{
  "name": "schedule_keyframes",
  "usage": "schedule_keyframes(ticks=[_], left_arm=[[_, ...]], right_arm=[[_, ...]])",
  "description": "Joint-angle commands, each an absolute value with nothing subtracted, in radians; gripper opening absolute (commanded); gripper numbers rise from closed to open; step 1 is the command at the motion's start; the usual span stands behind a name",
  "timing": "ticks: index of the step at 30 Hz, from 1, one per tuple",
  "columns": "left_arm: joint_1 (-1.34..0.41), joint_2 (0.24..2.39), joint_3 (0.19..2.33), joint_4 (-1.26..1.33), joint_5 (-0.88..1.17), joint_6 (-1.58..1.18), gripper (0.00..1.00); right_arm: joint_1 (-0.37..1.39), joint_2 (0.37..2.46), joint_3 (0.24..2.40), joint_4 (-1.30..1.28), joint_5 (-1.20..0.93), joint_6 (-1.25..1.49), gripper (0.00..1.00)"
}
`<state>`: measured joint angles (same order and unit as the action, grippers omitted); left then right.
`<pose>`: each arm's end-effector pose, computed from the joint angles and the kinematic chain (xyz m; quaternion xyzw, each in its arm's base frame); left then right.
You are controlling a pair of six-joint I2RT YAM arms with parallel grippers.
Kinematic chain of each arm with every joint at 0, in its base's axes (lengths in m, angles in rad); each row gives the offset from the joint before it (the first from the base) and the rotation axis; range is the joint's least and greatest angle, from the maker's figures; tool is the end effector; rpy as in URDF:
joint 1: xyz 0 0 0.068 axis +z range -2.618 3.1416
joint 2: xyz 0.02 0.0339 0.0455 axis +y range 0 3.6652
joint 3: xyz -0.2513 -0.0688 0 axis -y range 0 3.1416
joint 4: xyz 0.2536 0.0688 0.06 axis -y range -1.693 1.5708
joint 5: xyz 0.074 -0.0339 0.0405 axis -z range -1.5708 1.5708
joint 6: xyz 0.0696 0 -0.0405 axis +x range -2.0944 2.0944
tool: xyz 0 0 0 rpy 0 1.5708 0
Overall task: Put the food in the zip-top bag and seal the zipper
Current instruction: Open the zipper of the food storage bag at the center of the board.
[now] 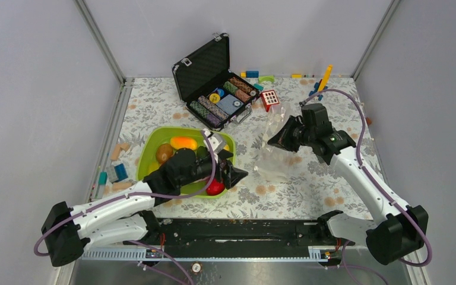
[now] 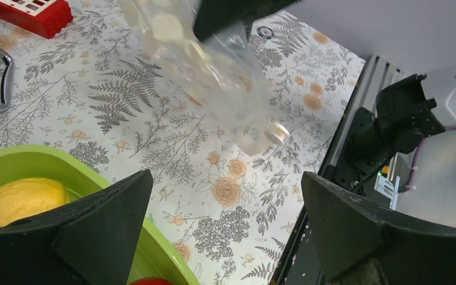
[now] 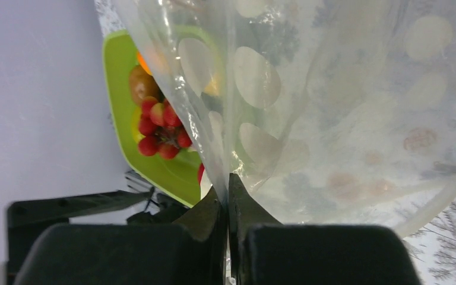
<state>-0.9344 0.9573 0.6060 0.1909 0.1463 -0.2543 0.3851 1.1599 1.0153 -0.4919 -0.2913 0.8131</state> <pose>0.1553 -0.2273 0.2652 0.2980 0.7002 -0.4081 0.5044 0.2634 0.1283 0.2831 0.1237 0.8771 0.3583 0.2949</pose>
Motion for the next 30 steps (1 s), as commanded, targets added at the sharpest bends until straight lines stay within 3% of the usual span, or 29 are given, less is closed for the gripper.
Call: schedule_keyframes(ticks=[1, 16, 18, 23, 25, 28, 29, 30], left_arm=[[-0.989, 0.963, 0.582, 0.274, 0.055, -0.204, 0.99], [-1.031, 1.099, 0.545, 0.493, -0.066, -0.199, 0.99], [-1.031, 1.116, 0.546, 0.513, -0.068, -0.210, 0.94], [-1.031, 1.145, 0.564, 0.517, -0.101, -0.205, 0.72], [-1.031, 1.151, 0.568, 0.513, -0.103, -0.197, 0.53], [-1.031, 1.155, 0.577, 0.516, -0.113, -0.210, 0.07], [-1.032, 1.155, 0.579, 0.517, -0.112, -0.221, 0.00], [-1.031, 1.153, 0.582, 0.517, -0.103, -0.229, 0.00]], right_arm=[[0.351, 1.127, 1.065, -0.408, -0.351, 0.929, 0.00], [0.325, 1.088, 0.942, -0.176, -0.637, 1.180, 0.00], [0.326, 1.080, 0.931, -0.166, -0.638, 1.190, 0.00], [0.322, 1.063, 0.912, -0.134, -0.653, 1.213, 0.00], [0.321, 1.062, 0.909, -0.133, -0.663, 1.215, 0.00], [0.321, 1.055, 0.896, -0.110, -0.670, 1.214, 0.00], [0.321, 1.054, 0.899, -0.112, -0.665, 1.179, 0.06], [0.319, 1.052, 0.905, -0.128, -0.653, 1.136, 0.15]])
